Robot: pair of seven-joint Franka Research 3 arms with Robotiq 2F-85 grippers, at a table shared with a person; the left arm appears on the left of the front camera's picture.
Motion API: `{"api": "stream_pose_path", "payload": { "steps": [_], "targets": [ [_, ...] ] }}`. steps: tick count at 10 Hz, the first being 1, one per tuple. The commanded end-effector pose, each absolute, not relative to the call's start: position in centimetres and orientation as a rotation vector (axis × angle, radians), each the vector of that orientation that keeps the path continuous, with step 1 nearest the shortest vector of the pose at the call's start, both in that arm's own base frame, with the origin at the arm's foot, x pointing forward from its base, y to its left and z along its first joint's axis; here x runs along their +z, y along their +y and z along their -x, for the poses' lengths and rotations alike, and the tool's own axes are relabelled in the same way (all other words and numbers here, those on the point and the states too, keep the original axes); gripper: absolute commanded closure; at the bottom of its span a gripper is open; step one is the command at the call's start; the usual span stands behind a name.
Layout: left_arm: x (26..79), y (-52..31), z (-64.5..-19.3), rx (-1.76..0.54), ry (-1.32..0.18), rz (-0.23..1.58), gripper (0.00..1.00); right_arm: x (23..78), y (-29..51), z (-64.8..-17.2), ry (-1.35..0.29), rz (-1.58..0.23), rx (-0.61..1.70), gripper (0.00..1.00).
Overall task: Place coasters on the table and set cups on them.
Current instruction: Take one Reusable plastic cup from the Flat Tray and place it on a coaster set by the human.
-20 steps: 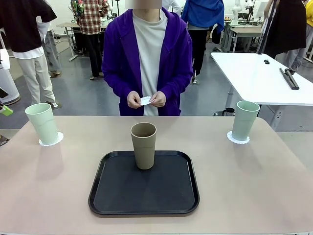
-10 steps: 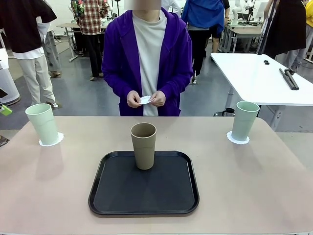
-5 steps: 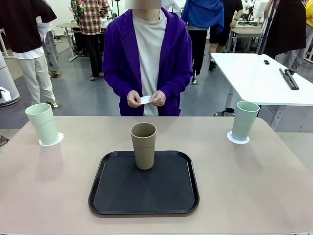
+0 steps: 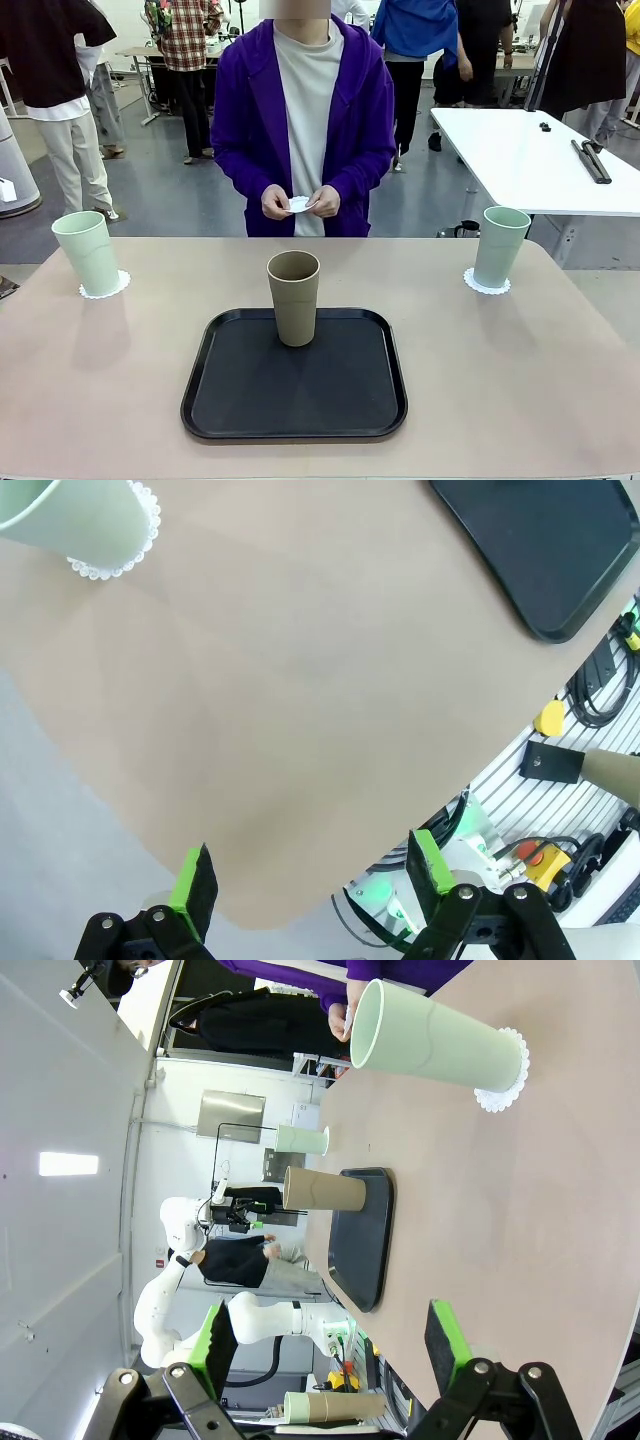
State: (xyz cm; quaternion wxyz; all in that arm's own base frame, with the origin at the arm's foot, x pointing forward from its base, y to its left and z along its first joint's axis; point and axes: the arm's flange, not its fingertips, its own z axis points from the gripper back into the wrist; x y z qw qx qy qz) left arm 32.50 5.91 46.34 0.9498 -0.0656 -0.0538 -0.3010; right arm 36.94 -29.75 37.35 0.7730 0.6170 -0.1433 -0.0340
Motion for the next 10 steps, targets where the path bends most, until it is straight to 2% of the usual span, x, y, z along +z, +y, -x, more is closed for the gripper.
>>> {"api": "stream_pose_path", "payload": {
  "steps": [1,4,7,10],
  "targets": [
    [46.6,7.8,-33.5,-0.596,-0.125,0.328,0.0,37.5,-29.7,-36.9,-0.317,-1.346,-0.075,0.0],
    [47.4,13.5,-36.1,-0.512,-0.161,0.736,0.0,37.5,-29.7,-36.9,-0.317,-1.346,-0.075,0.0],
    [46.5,21.5,-36.8,-0.353,-0.306,0.935,0.0,37.5,-29.7,-36.9,-0.317,-1.346,-0.075,0.0],
    [44.5,28.4,-37.1,-0.189,-0.376,1.059,0.0,37.5,-29.7,-36.9,-0.317,-1.346,-0.075,0.0]
  ]
}}
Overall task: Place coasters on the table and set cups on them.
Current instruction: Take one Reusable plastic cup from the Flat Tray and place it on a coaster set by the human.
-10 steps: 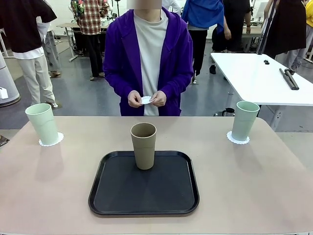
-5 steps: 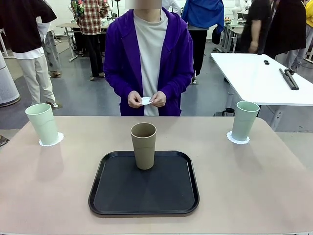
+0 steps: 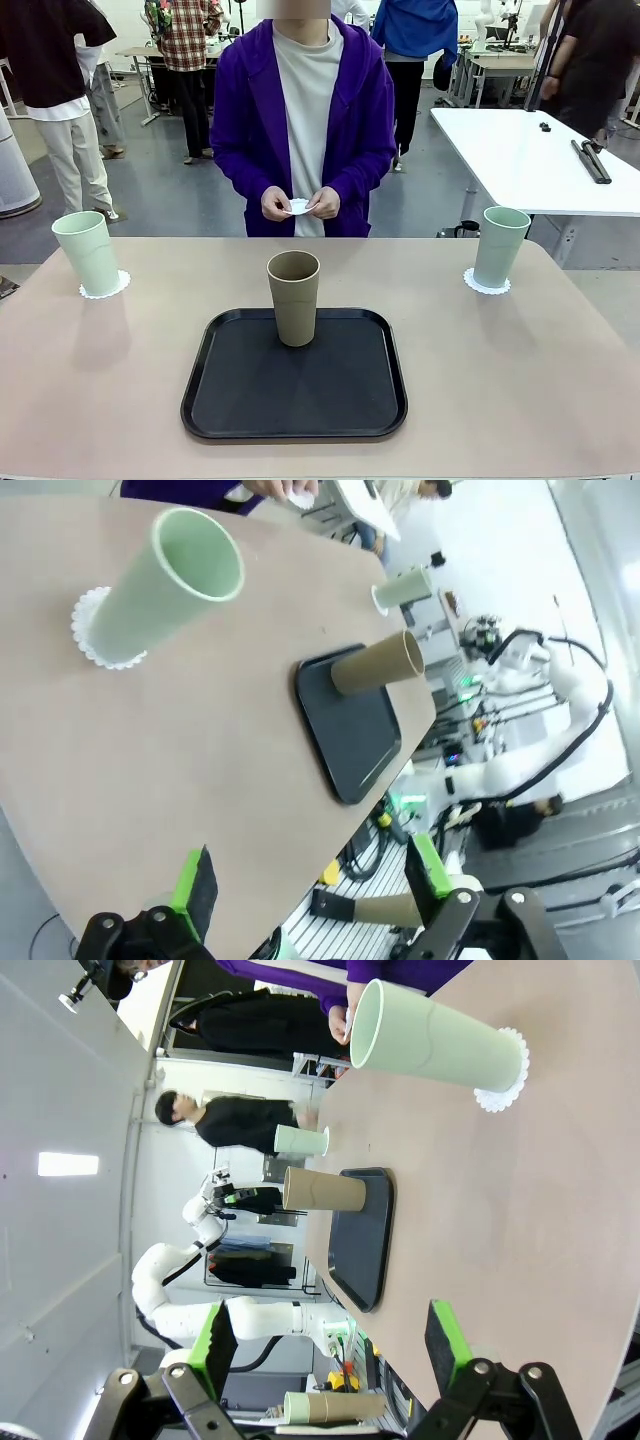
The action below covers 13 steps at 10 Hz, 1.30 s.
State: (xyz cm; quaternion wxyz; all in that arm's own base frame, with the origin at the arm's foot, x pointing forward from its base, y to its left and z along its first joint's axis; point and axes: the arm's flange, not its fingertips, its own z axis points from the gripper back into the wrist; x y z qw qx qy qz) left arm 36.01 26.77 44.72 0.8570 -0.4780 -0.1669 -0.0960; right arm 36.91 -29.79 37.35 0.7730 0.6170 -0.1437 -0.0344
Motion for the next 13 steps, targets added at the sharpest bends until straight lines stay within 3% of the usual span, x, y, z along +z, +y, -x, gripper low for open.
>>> {"api": "stream_pose_path", "payload": {
  "steps": [1,5,13],
  "targets": [
    [43.8,30.1,-37.1,-0.165,-0.376,1.106,0.0,37.5,-29.7,-36.9,-0.317,-1.346,-0.075,0.0],
    [41.3,33.7,-37.7,-0.092,-0.337,1.259,0.0,37.5,-29.7,-36.9,-0.317,-1.346,-0.075,0.0],
    [40.2,33.0,-37.6,-0.094,-0.315,1.264,0.0,37.5,-29.7,-36.9,-0.317,-1.346,-0.075,0.0]
  ]
}}
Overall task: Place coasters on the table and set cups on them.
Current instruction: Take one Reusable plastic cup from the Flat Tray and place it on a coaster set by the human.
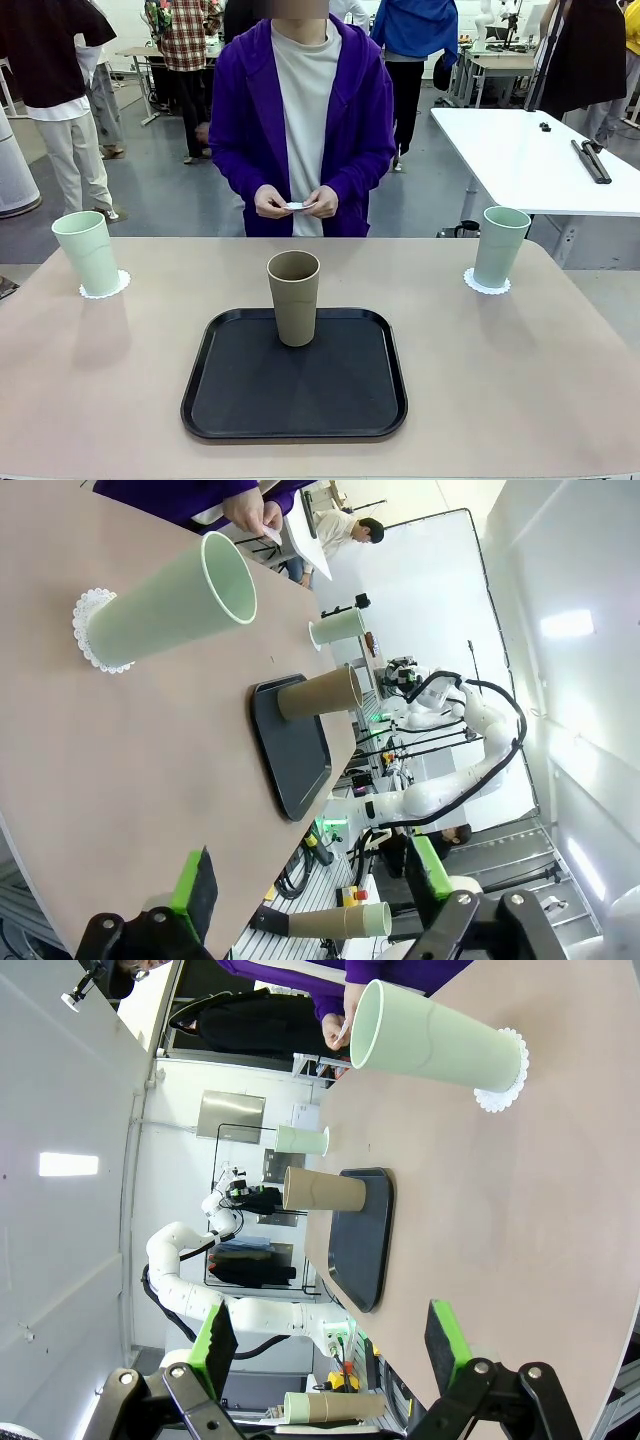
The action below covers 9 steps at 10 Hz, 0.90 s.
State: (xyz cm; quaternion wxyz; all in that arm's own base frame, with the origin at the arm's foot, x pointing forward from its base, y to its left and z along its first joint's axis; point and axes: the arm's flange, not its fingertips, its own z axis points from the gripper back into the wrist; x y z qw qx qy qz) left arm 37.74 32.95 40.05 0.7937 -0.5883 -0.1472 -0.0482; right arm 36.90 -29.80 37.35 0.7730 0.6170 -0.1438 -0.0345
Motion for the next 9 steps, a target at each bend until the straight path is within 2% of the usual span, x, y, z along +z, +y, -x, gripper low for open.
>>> {"api": "stream_pose_path", "payload": {
  "steps": [1,9],
  "targets": [
    [40.19,33.04,-37.62,-0.094,-0.315,1.264,0.0,37.49,-29.68,-36.87,-0.317,-1.346,-0.075,0.0],
    [40.19,33.04,-37.62,-0.094,-0.315,1.264,0.0,37.49,-29.68,-36.87,-0.317,-1.346,-0.075,0.0]
  ]
}}
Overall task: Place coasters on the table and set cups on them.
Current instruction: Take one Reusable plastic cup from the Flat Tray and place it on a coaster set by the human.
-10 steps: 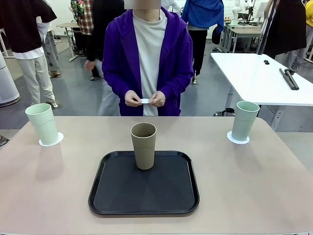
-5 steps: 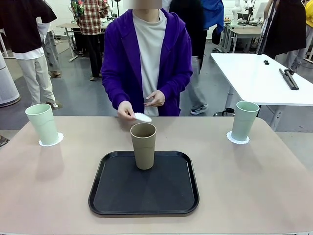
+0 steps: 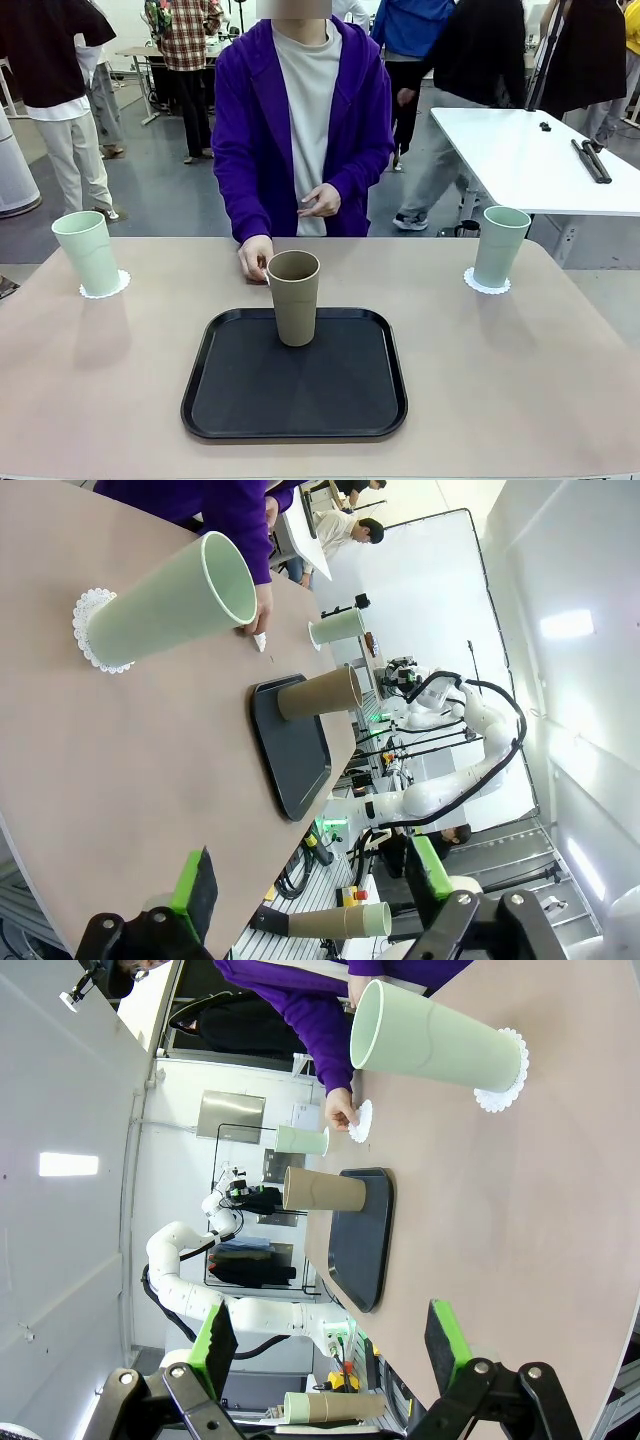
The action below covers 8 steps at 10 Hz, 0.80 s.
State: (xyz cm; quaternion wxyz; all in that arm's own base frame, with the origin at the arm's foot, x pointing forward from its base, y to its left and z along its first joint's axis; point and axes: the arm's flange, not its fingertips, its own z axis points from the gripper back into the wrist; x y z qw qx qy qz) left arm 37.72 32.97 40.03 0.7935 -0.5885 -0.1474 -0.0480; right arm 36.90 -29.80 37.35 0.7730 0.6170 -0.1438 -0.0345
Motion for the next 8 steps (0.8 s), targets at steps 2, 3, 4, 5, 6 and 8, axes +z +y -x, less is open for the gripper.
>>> {"api": "stream_pose_path", "payload": {
  "steps": [2,3,4,5,6,8],
  "targets": [
    [40.19,33.04,-37.62,-0.094,-0.315,1.264,0.0,37.49,-29.68,-36.87,-0.317,-1.346,-0.075,0.0],
    [40.19,33.04,-37.62,-0.094,-0.315,1.264,0.0,37.49,-29.68,-36.87,-0.317,-1.346,-0.075,0.0],
    [40.19,33.04,-37.62,-0.094,-0.315,1.264,0.0,37.49,-29.68,-36.87,-0.317,-1.346,-0.075,0.0],
    [40.19,33.04,-37.62,-0.094,-0.315,1.264,0.0,37.49,-29.68,-36.87,-0.317,-1.346,-0.075,0.0],
    [40.19,33.04,-37.62,-0.094,-0.315,1.264,0.0,37.49,-29.68,-36.87,-0.317,-1.346,-0.075,0.0],
    [40.19,33.04,-37.62,-0.094,-0.315,1.264,0.0,37.49,-29.68,-36.87,-0.317,-1.346,-0.075,0.0]
  ]
}}
